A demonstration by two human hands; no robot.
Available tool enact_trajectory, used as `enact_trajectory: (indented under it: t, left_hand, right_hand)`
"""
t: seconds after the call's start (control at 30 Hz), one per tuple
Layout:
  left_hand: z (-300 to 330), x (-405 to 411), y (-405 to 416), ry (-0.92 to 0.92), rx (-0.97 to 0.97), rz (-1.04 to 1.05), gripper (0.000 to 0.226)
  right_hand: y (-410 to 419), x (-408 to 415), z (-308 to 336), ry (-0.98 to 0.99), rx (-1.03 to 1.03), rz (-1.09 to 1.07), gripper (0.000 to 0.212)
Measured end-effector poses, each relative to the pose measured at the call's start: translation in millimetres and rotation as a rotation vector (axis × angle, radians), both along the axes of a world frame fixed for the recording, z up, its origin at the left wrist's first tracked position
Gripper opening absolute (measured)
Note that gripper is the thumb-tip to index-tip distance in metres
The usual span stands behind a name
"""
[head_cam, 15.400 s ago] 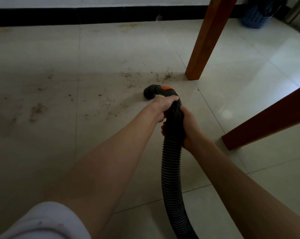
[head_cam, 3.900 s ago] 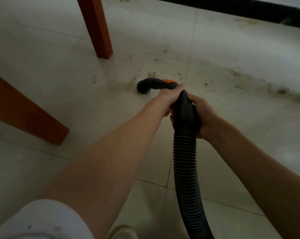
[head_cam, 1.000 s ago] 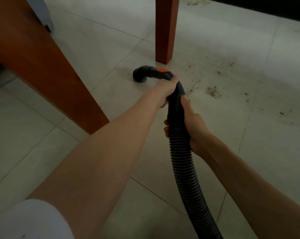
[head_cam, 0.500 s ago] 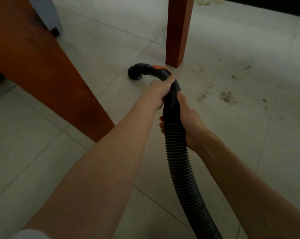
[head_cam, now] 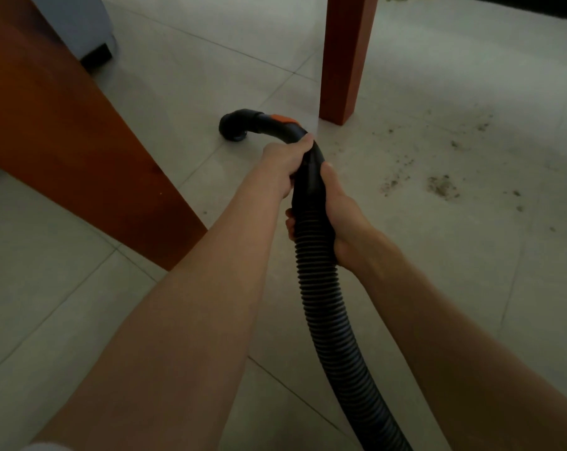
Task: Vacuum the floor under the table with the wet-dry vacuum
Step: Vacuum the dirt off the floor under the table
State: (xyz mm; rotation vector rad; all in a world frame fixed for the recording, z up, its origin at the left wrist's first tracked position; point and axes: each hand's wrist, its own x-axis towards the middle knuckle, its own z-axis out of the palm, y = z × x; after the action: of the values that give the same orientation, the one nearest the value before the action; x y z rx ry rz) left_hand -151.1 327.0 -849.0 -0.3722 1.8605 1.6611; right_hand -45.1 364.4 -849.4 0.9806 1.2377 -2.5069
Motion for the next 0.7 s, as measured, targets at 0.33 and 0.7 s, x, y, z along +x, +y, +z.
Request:
enact_trajectory:
  t: [0.33, 0.7]
  left_hand:
    - [6.7, 16.5, 13.3, -0.003, -0.007, -0.120, 0.045]
    - [15.2, 31.4, 8.8, 0.021, -0.052, -0.136, 0.045]
  right_hand:
    - [1.2, 18.3, -3.2, 0.004, 0.215, -0.109, 0.057]
    - [0.7, 45.3, 8.2, 0.000, 0.301, -0.007, 0.058]
